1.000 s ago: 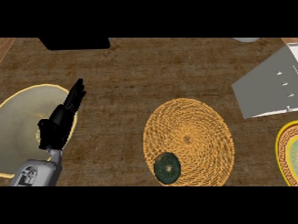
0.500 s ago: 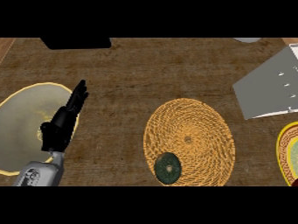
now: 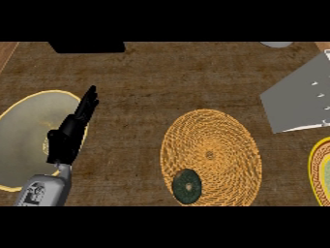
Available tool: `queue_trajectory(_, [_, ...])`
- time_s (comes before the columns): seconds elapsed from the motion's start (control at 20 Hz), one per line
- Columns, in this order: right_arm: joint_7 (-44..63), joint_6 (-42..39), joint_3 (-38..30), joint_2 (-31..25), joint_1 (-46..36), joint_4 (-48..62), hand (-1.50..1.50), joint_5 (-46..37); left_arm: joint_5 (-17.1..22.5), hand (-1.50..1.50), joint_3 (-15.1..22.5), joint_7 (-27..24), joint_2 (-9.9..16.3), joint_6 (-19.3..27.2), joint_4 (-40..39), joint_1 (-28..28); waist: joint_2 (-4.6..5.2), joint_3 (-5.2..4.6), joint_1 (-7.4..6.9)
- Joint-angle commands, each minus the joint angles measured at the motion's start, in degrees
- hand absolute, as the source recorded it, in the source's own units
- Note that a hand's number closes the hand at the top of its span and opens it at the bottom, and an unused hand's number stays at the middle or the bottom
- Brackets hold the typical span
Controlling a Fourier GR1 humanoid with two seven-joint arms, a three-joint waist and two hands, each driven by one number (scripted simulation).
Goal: Pick the bell pepper from the placemat and place it in the tiered shelf
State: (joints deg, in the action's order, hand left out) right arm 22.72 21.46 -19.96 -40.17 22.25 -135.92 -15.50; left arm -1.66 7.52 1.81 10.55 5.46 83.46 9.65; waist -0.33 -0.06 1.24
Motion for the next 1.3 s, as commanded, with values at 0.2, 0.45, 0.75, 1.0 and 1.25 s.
queue_trajectory(0.2, [5.8,-10.4,-21.1,-7.4,-11.7,5.6,1.5,19.6,0.0,0.0,-1.1,-1.3,-0.6,-0.9,-1.5,0.2,0.14,0.05,-0.59])
queue_trajectory(0.45, [10.5,-13.9,-23.1,-12.6,-17.8,8.3,1.5,16.8,-1.6,0.0,0.4,-2.3,-2.0,-1.3,-0.8,-1.5,0.27,0.03,-1.19])
queue_trajectory(0.75, [0.5,-10.2,-13.1,-9.9,-23.3,19.5,1.5,6.9,-1.0,0.0,-2.2,0.9,-1.0,-2.4,-0.5,1.6,0.52,0.06,-1.95])
queue_trajectory(1.0, [-3.4,-6.6,-8.0,-8.8,-25.3,22.4,1.5,-3.5,-2.5,0.0,-1.9,-2.7,-2.3,-2.0,-3.0,1.8,0.55,0.06,-1.8])
queue_trajectory(1.25, [-9.1,-5.5,-4.5,-6.4,-32.7,29.9,1.5,-4.3,-3.8,0.0,-1.6,0.4,-3.3,-1.6,-1.1,1.2,0.38,0.06,-1.65])
